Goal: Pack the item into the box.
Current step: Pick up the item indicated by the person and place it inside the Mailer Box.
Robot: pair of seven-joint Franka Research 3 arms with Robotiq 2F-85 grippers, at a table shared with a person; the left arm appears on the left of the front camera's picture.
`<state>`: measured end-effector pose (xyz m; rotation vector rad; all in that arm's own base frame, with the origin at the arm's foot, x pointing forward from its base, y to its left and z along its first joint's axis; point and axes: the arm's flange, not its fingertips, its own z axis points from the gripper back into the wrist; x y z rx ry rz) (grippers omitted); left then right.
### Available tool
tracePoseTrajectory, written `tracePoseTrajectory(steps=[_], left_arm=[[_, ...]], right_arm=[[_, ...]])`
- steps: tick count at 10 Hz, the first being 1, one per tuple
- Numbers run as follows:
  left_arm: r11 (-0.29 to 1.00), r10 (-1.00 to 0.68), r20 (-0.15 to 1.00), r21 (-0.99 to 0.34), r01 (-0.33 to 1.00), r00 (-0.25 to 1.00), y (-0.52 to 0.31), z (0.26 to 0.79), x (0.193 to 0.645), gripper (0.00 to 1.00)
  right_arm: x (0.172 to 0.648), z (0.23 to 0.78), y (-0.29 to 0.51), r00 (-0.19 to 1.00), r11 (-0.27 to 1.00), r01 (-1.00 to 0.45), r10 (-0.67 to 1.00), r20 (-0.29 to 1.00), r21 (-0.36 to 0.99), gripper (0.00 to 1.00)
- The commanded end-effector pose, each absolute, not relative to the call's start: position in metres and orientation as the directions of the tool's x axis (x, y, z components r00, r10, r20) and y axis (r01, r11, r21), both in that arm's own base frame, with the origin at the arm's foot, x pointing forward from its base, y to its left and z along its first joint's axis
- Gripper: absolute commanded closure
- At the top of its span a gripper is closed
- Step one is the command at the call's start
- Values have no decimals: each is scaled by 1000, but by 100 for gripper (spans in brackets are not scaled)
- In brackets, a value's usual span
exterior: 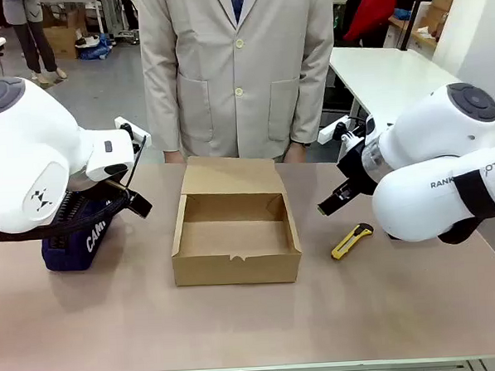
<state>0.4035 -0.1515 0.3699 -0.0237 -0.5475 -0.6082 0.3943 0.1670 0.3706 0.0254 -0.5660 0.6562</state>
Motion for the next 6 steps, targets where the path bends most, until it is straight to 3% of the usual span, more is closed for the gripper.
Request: tracePoseTrajectory(steps=[1, 6], left_arm=[[825, -536, 495, 136, 549, 683, -151, 370, 403, 0], [825, -536, 495, 136, 549, 683, -151, 370, 403, 0]], right_arm=[[394, 371, 167, 647, 798, -584, 570, 506, -152, 0], [394, 371, 167, 647, 798, -584, 570, 506, -152, 0]])
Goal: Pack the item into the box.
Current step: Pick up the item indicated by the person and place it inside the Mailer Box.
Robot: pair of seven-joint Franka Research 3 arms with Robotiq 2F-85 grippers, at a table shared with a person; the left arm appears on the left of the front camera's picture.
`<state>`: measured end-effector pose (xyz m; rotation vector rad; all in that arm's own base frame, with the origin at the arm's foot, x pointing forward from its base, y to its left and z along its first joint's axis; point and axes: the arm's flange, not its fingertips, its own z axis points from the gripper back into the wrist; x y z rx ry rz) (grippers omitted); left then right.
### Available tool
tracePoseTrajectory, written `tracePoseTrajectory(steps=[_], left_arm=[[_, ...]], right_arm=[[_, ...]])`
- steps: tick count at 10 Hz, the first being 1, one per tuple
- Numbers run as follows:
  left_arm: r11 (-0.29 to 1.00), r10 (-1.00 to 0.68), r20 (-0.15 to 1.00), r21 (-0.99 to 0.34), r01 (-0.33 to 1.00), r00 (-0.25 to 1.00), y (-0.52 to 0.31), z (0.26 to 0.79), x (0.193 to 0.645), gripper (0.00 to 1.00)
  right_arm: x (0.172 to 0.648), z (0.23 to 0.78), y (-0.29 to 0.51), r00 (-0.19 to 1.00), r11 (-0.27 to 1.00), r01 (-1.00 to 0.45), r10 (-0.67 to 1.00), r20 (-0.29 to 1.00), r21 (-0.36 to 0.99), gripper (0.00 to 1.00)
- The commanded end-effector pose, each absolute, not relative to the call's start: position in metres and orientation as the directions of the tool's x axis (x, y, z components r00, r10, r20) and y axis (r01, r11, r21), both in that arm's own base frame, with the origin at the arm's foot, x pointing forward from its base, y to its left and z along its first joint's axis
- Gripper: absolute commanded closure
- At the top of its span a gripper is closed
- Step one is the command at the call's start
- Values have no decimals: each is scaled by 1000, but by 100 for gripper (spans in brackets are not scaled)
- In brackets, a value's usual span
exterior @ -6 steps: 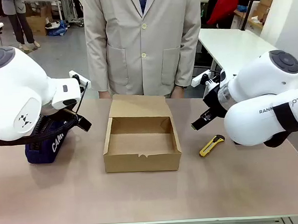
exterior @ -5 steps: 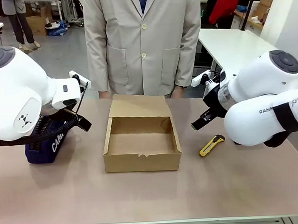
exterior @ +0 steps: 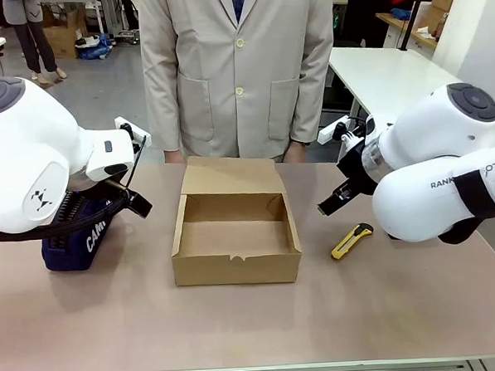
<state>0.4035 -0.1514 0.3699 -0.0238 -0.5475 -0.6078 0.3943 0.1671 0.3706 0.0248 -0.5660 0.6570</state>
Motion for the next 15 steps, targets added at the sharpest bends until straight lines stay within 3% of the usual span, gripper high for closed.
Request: tracePoseTrajectory(steps=[1, 5, 8, 10, 11, 12, 13, 14, 15], left_arm=[[825, -536, 495, 136, 549, 683, -151, 370, 403, 0], [825, -536, 495, 136, 548, 684, -151, 370, 404, 0], [805, -539, 660, 219, 552, 524, -128, 500, 316, 0], [817, -526, 688, 246, 522, 500, -110, 512, 273, 0], [820, -519, 662, 209, 532, 541, -146, 510, 363, 0], [820, -519, 662, 209, 532, 541, -146, 510, 363, 0], [824, -510, 697, 228, 519, 503, -135, 556, 331, 0], [790, -458, 675, 10, 613, 578, -127, 554, 329, 0], [785, -354, 628, -203, 585, 693, -89, 558, 325, 0]], right_arm=[[394, 371, 167, 647, 798, -584, 570, 506, -152, 0], [394, 371, 167, 647, 797, -584, 571, 505, -153, 0], [314, 485, 139, 535, 783, -543, 600, 594, -302, 0], [275, 492, 134, 518, 780, -511, 615, 595, -362, 0], [361, 491, 150, 534, 781, -552, 599, 597, -292, 0], [339, 523, 148, 510, 776, -537, 612, 605, -332, 0], [351, 501, 156, 577, 784, -579, 588, 566, -225, 0], [342, 504, 131, 612, 815, -578, 464, 640, -38, 0], [330, 512, 78, 713, 831, -499, 232, 662, 246, 0]])
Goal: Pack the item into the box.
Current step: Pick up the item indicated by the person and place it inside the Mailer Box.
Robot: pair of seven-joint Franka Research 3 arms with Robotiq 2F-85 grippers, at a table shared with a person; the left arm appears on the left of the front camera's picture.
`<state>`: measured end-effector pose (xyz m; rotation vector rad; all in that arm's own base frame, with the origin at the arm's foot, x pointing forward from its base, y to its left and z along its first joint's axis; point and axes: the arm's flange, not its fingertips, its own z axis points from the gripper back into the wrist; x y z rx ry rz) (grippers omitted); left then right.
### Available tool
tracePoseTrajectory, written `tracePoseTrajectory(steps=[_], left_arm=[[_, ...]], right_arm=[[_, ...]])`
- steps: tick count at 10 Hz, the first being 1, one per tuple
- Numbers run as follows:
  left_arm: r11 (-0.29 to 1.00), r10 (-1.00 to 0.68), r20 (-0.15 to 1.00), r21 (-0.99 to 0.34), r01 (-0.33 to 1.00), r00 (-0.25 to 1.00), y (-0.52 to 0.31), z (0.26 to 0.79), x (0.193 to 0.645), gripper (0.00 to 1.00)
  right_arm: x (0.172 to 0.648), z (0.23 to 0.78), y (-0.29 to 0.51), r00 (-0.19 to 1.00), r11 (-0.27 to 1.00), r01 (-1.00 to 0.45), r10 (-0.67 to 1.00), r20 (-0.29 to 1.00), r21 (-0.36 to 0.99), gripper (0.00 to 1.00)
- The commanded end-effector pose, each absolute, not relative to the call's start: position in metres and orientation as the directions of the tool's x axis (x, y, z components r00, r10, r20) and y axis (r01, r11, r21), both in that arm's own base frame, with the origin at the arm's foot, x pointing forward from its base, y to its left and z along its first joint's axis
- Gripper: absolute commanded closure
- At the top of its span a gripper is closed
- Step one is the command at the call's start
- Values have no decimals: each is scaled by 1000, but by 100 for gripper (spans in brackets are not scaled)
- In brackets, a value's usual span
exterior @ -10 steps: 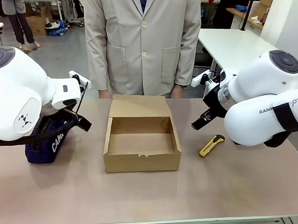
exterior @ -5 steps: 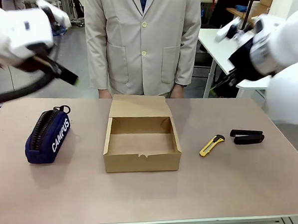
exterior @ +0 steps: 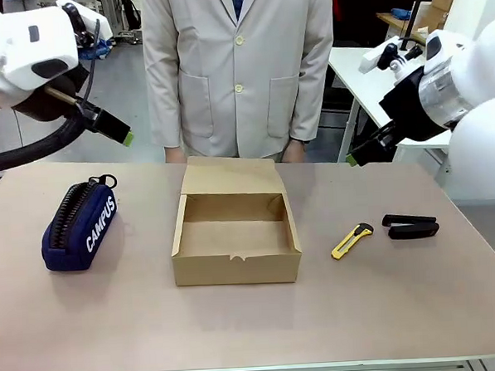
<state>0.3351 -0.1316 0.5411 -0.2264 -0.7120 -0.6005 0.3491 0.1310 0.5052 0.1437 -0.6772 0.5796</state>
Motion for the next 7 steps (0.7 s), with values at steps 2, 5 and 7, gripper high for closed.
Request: tracePoseTrajectory(steps=[2, 5, 7], left_arm=[[626, -28, 583, -623, 469, 812, 7, 557, 306, 0], [454, 363, 448, -851, 264, 817, 133, 495, 262, 0], [408, 516, 345, -904, 130, 784, 148, 456, 241, 0]], right_arm=[[297, 518, -28, 812, 681, -246, -244, 530, 690, 0], [255, 488, -159, 674, 389, -122, -643, 364, 913, 0], [244, 463, -185, 538, 308, -79, -788, 301, 948, 0]])
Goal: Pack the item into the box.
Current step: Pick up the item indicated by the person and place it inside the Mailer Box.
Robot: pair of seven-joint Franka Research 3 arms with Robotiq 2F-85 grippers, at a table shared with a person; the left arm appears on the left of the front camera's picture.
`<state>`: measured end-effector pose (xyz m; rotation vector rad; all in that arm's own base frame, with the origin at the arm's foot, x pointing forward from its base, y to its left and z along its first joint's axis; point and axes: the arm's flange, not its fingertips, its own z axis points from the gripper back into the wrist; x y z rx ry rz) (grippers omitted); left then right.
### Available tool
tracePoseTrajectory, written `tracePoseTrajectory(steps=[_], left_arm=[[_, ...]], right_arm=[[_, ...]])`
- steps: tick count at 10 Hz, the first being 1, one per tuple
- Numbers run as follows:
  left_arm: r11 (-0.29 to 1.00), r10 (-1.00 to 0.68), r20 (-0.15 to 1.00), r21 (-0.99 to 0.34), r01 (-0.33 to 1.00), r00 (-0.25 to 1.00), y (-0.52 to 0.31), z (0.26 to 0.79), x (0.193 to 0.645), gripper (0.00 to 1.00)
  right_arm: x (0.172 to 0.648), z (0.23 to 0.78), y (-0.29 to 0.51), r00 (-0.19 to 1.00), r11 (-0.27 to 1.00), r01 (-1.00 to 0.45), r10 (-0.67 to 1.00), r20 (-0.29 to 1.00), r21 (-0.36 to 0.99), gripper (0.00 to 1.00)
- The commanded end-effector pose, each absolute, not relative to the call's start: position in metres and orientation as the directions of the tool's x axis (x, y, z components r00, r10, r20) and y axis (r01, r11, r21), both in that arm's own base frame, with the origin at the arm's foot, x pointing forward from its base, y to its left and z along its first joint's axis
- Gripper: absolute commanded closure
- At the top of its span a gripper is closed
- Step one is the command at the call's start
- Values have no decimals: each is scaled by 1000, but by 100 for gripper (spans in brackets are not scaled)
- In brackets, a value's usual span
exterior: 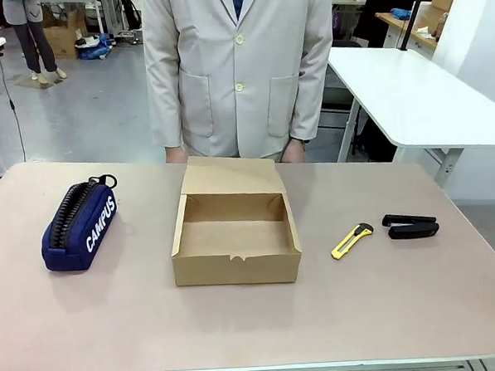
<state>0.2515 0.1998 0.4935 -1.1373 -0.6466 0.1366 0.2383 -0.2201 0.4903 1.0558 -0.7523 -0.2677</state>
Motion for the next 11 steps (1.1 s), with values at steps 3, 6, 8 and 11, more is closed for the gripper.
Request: tracePoseTrajectory(steps=[3, 6, 8, 11], left_arm=[[433, 418, 409, -875, 217, 811, 200, 494, 252, 0], [433, 418, 409, -875, 217, 811, 200, 494, 252, 0], [433, 418, 409, -875, 217, 811, 200, 494, 252, 0], [433, 418, 409, -875, 217, 811, 200, 494, 252, 0]], right_arm=[[238, 490, -220, 725, 488, -146, -539, 429, 860, 0], [238, 490, -220, 725, 488, -146, -539, 429, 860, 0], [238, 490, -220, 725, 488, -146, -539, 429, 860, 0], [238, 490, -220, 725, 488, -146, -539, 429, 860, 0]])
